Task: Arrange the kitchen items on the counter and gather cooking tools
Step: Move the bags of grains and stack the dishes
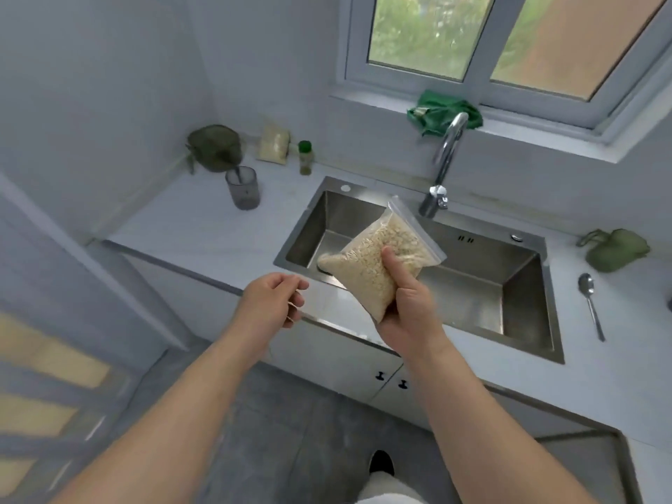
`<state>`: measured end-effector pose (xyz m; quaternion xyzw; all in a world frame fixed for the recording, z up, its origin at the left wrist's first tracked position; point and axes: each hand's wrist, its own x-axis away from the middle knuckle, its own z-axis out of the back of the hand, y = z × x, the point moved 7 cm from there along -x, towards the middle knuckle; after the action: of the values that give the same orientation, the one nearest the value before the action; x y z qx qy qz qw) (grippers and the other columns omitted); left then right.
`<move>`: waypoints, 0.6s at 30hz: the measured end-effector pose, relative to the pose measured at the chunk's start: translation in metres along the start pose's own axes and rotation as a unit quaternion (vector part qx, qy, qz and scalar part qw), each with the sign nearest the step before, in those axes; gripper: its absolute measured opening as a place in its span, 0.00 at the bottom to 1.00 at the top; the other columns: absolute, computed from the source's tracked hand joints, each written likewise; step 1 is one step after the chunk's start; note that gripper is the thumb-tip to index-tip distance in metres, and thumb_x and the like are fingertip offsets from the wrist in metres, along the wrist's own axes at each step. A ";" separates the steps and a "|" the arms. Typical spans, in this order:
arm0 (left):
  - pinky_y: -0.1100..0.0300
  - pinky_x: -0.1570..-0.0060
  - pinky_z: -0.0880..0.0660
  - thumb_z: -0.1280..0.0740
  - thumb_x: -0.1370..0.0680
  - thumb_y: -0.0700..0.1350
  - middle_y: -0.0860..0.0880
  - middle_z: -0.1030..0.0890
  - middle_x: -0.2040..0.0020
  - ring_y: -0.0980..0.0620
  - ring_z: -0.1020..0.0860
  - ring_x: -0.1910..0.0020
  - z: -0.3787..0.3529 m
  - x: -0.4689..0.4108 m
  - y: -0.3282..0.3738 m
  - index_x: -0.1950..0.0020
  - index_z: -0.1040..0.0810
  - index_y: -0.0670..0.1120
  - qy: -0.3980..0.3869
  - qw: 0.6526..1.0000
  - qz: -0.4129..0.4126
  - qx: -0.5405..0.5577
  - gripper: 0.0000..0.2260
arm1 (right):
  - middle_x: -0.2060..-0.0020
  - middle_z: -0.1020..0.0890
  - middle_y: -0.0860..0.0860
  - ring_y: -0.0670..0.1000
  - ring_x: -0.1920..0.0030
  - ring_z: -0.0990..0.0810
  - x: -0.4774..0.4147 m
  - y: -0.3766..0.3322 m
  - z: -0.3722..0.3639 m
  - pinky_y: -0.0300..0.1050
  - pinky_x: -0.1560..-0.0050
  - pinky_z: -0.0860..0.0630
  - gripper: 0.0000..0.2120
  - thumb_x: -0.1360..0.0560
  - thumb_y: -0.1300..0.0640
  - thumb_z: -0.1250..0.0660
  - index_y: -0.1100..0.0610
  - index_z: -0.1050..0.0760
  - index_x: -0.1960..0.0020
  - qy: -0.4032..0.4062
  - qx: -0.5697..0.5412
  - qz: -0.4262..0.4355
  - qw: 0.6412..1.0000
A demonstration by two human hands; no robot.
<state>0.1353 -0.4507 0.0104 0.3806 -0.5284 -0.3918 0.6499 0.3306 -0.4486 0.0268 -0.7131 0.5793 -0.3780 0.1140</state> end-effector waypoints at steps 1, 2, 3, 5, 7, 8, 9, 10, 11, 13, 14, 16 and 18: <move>0.58 0.67 0.27 0.40 0.16 0.44 0.47 0.22 0.63 0.51 0.25 0.70 0.014 -0.006 0.003 0.53 0.18 0.45 0.005 1.000 0.000 0.007 0.12 | 0.40 0.17 0.58 0.57 0.41 0.17 -0.006 0.009 -0.013 0.51 0.49 0.17 0.20 0.23 0.57 0.30 0.59 0.26 0.32 0.001 0.009 -0.005 1.000; 0.58 0.66 0.27 0.40 0.16 0.45 0.47 0.22 0.63 0.51 0.25 0.69 0.026 -0.012 0.006 0.52 0.18 0.44 0.006 1.000 -0.002 0.012 0.12 | 0.41 0.17 0.58 0.57 0.42 0.17 -0.013 0.016 -0.024 0.51 0.50 0.17 0.20 0.23 0.57 0.30 0.59 0.26 0.32 0.006 0.018 -0.009 1.000; 0.57 0.65 0.25 0.40 0.16 0.45 0.47 0.21 0.63 0.51 0.24 0.68 0.039 -0.022 0.010 0.51 0.18 0.44 0.008 1.000 -0.005 0.017 0.12 | 0.41 0.17 0.58 0.57 0.42 0.17 -0.024 0.024 -0.037 0.51 0.50 0.17 0.21 0.23 0.56 0.29 0.59 0.26 0.32 0.004 0.027 -0.013 1.000; 0.55 0.61 0.24 0.40 0.16 0.45 0.47 0.21 0.62 0.50 0.24 0.66 0.052 -0.036 0.015 0.51 0.18 0.44 0.012 1.000 -0.006 0.021 0.12 | 0.41 0.17 0.58 0.57 0.42 0.17 -0.042 0.031 -0.054 0.53 0.47 0.18 0.22 0.24 0.56 0.28 0.59 0.26 0.32 0.004 0.041 -0.014 0.999; 0.55 0.62 0.25 0.40 0.17 0.45 0.47 0.21 0.62 0.50 0.24 0.66 0.070 -0.062 0.018 0.51 0.18 0.45 0.020 1.000 -0.004 0.021 0.12 | 0.43 0.16 0.57 0.57 0.44 0.16 -0.072 0.042 -0.073 0.54 0.50 0.17 0.19 0.24 0.56 0.29 0.59 0.25 0.34 0.002 0.040 -0.021 0.999; 0.56 0.64 0.25 0.39 0.17 0.45 0.47 0.21 0.62 0.50 0.24 0.66 0.078 -0.075 0.019 0.51 0.18 0.45 0.025 1.000 -0.003 0.017 0.11 | 0.44 0.16 0.57 0.57 0.47 0.15 -0.087 0.045 -0.081 0.52 0.55 0.17 0.18 0.23 0.56 0.30 0.58 0.25 0.35 -0.001 0.037 -0.024 0.999; 0.57 0.65 0.26 0.39 0.17 0.45 0.47 0.21 0.63 0.50 0.24 0.67 0.087 -0.092 0.021 0.51 0.18 0.45 0.032 0.999 -0.004 0.009 0.11 | 0.44 0.15 0.57 0.56 0.48 0.15 -0.106 0.050 -0.091 0.51 0.58 0.17 0.17 0.23 0.56 0.30 0.57 0.25 0.35 -0.004 0.034 -0.030 0.999; 0.57 0.65 0.26 0.39 0.17 0.45 0.48 0.21 0.63 0.50 0.24 0.67 0.096 -0.108 0.024 0.51 0.18 0.45 0.039 0.999 -0.006 0.000 0.11 | 0.45 0.15 0.56 0.56 0.49 0.14 -0.126 0.055 -0.100 0.52 0.58 0.16 0.18 0.23 0.56 0.30 0.57 0.25 0.34 -0.009 0.028 -0.036 0.999; 0.57 0.65 0.26 0.39 0.17 0.44 0.48 0.21 0.63 0.51 0.24 0.68 0.105 -0.120 0.027 0.51 0.18 0.45 0.050 0.999 -0.005 -0.012 0.11 | 0.45 0.15 0.56 0.56 0.49 0.14 -0.143 0.059 -0.108 0.53 0.54 0.16 0.19 0.23 0.55 0.30 0.56 0.26 0.33 -0.009 0.026 -0.040 0.999; 0.57 0.64 0.26 0.39 0.17 0.44 0.48 0.21 0.63 0.51 0.24 0.69 0.124 -0.148 0.039 0.51 0.18 0.45 0.066 0.997 0.008 -0.033 0.11 | 0.43 0.16 0.56 0.56 0.46 0.15 -0.178 0.062 -0.125 0.53 0.48 0.17 0.21 0.23 0.56 0.29 0.56 0.26 0.31 -0.002 0.009 -0.047 0.999; 0.57 0.64 0.25 0.38 0.17 0.44 0.48 0.21 0.63 0.52 0.24 0.69 0.133 -0.161 0.048 0.51 0.18 0.44 0.070 0.997 0.008 -0.041 0.10 | 0.43 0.16 0.56 0.55 0.45 0.15 -0.194 0.062 -0.131 0.52 0.49 0.17 0.22 0.23 0.57 0.29 0.57 0.26 0.31 0.004 -0.002 -0.049 0.999; 0.56 0.64 0.25 0.38 0.18 0.44 0.48 0.21 0.63 0.51 0.23 0.69 0.151 -0.187 0.071 0.51 0.18 0.44 0.078 0.996 -0.004 -0.052 0.10 | 0.42 0.16 0.57 0.56 0.45 0.15 -0.223 0.059 -0.144 0.50 0.51 0.17 0.21 0.23 0.58 0.29 0.57 0.26 0.31 0.002 -0.016 -0.050 0.999; 0.55 0.62 0.24 0.38 0.18 0.43 0.47 0.22 0.62 0.50 0.24 0.69 0.169 -0.220 0.097 0.51 0.18 0.43 0.097 0.994 -0.023 -0.049 0.09 | 0.43 0.16 0.57 0.56 0.45 0.15 -0.251 0.053 -0.157 0.50 0.52 0.17 0.20 0.23 0.59 0.30 0.57 0.26 0.32 -0.002 -0.018 -0.046 0.999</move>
<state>-0.0507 -0.2245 0.0382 0.3968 -0.4339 -0.3931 0.7069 0.1752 -0.1917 0.0012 -0.7415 0.5525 -0.3709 0.0851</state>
